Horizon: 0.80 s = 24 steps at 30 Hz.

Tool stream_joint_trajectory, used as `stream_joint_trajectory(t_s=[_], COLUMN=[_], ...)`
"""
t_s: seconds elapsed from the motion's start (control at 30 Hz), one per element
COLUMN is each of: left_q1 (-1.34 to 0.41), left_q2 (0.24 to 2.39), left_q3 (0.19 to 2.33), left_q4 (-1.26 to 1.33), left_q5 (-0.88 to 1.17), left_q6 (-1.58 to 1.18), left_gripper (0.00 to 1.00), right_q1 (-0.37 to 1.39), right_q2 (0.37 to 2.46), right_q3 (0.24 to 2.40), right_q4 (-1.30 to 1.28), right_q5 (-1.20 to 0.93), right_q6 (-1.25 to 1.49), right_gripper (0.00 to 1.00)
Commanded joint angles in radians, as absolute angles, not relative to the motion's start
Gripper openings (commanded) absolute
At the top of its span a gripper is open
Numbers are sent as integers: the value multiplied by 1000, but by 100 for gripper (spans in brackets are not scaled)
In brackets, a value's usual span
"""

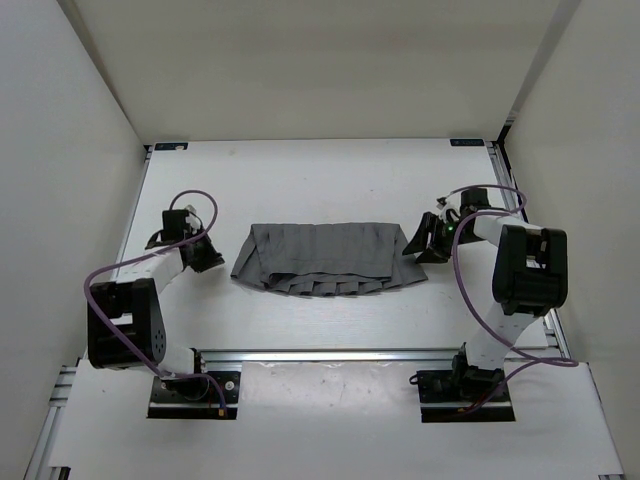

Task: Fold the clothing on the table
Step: Fold the skirt

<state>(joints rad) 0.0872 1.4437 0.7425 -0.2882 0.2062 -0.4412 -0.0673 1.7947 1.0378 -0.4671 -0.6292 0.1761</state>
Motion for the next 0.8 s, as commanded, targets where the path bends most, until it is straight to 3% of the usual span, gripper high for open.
stream_joint_trajectory(t_s=[0.0, 0.3, 0.6, 0.67, 0.77], left_q1=[97, 55, -29, -35, -38], left_q2=[1407, 1430, 1443, 1443, 1454], left_q3=[703, 669, 658, 652, 653], left_q4=[-268, -207, -192, -180, -172], left_q5=[184, 215, 232, 233, 235], left_q6=[-430, -469, -482, -482, -479], left_gripper=[5, 4, 5, 4, 4], right_q1=[-80, -71, -6, 30, 77], right_q2=[1792, 1755, 1851, 1864, 1881], right_q3=[1058, 1037, 962, 959, 953], right_q4=[-449, -408, -117, -77, -52], right_q5=[-640, -537, -813, -847, -871], right_q6=[161, 156, 388, 414, 440], right_gripper=[61, 61, 61, 66, 61])
